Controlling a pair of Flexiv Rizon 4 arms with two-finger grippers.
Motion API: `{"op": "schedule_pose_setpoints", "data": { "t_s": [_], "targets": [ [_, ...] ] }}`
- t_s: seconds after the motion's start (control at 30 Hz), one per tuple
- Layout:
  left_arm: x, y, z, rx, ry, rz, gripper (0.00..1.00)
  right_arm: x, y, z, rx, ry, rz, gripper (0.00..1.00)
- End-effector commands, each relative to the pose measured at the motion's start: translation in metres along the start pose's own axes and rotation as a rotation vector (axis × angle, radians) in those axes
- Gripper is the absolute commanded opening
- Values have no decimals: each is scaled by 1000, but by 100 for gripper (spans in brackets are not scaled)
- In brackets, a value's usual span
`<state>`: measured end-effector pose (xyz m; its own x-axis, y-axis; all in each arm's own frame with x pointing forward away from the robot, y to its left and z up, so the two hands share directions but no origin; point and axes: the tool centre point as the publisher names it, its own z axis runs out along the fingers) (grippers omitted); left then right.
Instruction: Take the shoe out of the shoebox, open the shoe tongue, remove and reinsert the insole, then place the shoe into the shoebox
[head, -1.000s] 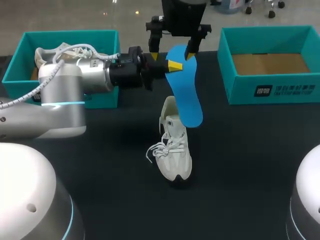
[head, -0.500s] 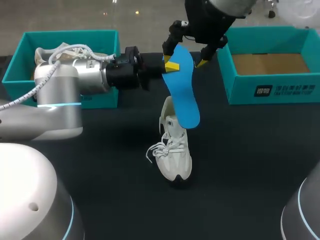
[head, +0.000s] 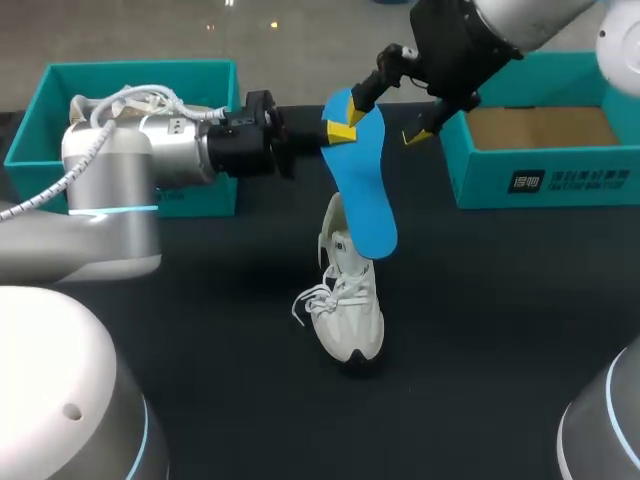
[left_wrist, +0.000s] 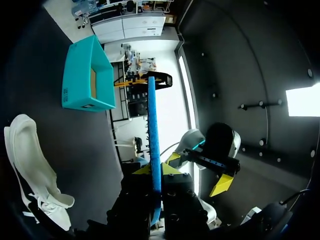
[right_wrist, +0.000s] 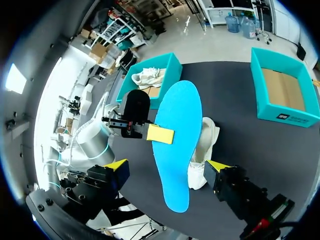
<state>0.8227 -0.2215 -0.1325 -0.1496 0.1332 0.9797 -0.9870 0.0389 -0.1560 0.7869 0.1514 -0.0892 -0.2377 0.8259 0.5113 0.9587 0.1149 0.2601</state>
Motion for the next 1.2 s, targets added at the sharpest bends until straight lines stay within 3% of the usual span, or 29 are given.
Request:
{"op": "schedule_pose_setpoints", "data": {
  "t_s": [0.03,0.17,0.4,0.57,0.9,1.2],
  "targets": [
    [3,2,-1,9,-7,0,0,-2,-1,1,-2,35,0,100],
    [1,3,-3,14,-9,-4,0,-2,-1,1,-2,35,0,100],
    [5,5,-6,17,4,-5,0,-30,1,-4,-102,338,95,100],
    [6,6,-8,9,13,-1,0,-41,0,-7,-138,483,121,100],
    [8,4,-15,-12,23,26,0,-48,-2,0,-116,654,109,100],
    [14,4,-14,-25,34,30,0,-55,-2,9,-95,735,127,100]
  ]
}}
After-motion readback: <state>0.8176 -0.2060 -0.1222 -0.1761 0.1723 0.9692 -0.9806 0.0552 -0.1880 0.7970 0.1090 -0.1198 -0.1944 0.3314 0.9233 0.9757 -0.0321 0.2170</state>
